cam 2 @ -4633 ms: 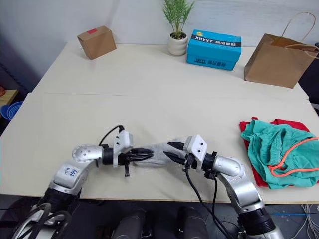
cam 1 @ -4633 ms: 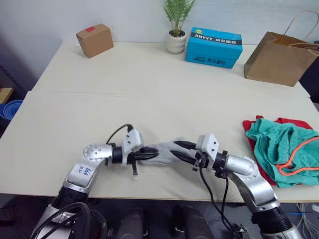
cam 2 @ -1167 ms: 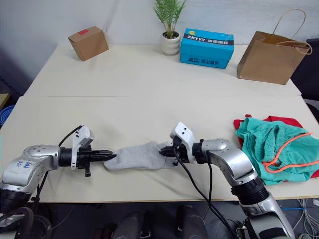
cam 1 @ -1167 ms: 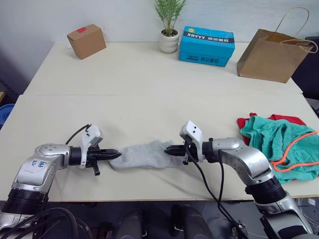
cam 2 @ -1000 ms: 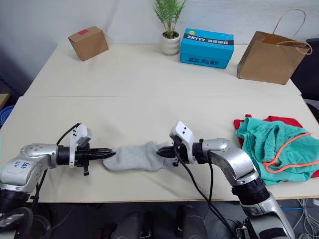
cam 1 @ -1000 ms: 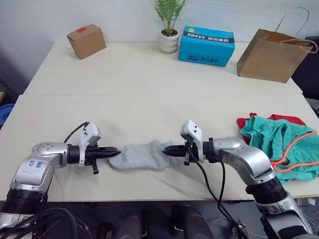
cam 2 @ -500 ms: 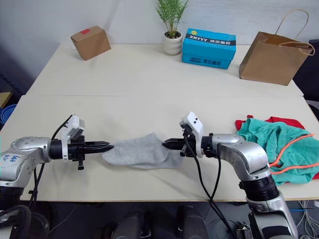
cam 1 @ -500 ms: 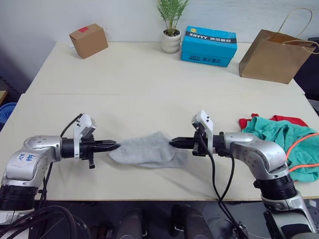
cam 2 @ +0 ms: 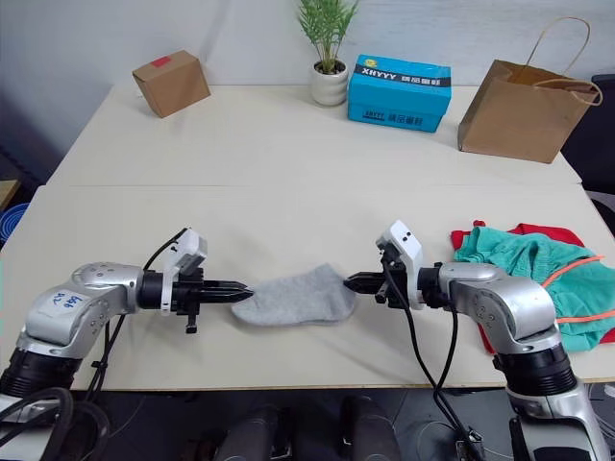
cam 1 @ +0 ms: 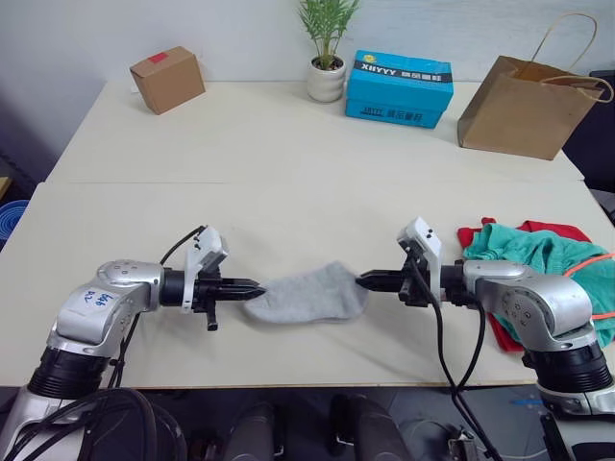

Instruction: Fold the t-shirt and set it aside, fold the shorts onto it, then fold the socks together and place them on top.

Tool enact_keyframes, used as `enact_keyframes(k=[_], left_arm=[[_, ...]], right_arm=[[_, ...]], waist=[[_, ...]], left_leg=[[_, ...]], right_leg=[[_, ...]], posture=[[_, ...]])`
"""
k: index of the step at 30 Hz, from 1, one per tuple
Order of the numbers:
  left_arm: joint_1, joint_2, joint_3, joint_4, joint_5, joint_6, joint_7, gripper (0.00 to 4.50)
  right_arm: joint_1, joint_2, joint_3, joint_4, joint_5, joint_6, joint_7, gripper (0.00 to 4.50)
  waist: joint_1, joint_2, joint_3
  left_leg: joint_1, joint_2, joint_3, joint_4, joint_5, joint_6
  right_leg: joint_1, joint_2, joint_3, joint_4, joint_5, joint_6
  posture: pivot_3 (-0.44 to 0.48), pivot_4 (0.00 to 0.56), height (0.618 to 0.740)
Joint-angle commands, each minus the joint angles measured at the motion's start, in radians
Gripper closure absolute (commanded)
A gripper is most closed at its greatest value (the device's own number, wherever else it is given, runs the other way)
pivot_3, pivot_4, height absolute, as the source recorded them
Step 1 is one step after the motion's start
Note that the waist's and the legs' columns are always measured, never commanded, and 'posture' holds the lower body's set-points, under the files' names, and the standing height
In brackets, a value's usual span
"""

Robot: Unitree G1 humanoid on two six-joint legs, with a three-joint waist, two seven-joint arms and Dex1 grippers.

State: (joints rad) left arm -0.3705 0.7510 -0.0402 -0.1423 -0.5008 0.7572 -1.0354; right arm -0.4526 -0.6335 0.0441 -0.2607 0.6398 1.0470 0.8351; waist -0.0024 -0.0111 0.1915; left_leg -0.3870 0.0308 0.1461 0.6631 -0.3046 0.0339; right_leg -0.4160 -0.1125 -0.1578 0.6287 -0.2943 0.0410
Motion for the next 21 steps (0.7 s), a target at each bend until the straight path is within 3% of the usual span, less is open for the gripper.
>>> enact_keyframes(k=[1,14,17,21], left_arm=[[-0.012,0.015,-0.001,0.001,0.021,-0.026,-0.001,4.49],[-0.007,0.016,0.016,0.024,0.014,0.003,-0.006,4.49],[-0.016,0.007,0.034,0.019,-0.011,0.023,-0.007,4.50],[-0.007,0.023,0.041,0.011,0.005,-0.029,-0.020,3.60]], right_arm=[[0.008,0.013,-0.002,-0.044,0.019,-0.004,-0.011,4.50],[0.029,0.013,0.014,-0.026,0.058,0.054,0.008,4.50],[0.047,0.002,0.019,-0.024,0.025,-0.007,0.018,3.89],[0.057,-0.006,-0.013,-0.027,0.033,-0.067,0.055,2.60]], waist=[[0.000,0.000,0.000],[0.000,0.000,0.000],[0.000,0.000,0.000],[0.000,0.000,0.000]], left_leg=[[0.000,0.000,0.000,0.000,0.000,0.000],[0.000,0.000,0.000,0.000,0.000,0.000],[0.000,0.000,0.000,0.000,0.000,0.000],[0.000,0.000,0.000,0.000,0.000,0.000]], right_leg=[[0.000,0.000,0.000,0.000,0.000,0.000],[0.000,0.000,0.000,0.000,0.000,0.000],[0.000,0.000,0.000,0.000,0.000,0.000],[0.000,0.000,0.000,0.000,0.000,0.000]], posture=[[0.000,0.150,0.740],[0.000,0.150,0.740],[0.000,0.150,0.740],[0.000,0.150,0.740]])
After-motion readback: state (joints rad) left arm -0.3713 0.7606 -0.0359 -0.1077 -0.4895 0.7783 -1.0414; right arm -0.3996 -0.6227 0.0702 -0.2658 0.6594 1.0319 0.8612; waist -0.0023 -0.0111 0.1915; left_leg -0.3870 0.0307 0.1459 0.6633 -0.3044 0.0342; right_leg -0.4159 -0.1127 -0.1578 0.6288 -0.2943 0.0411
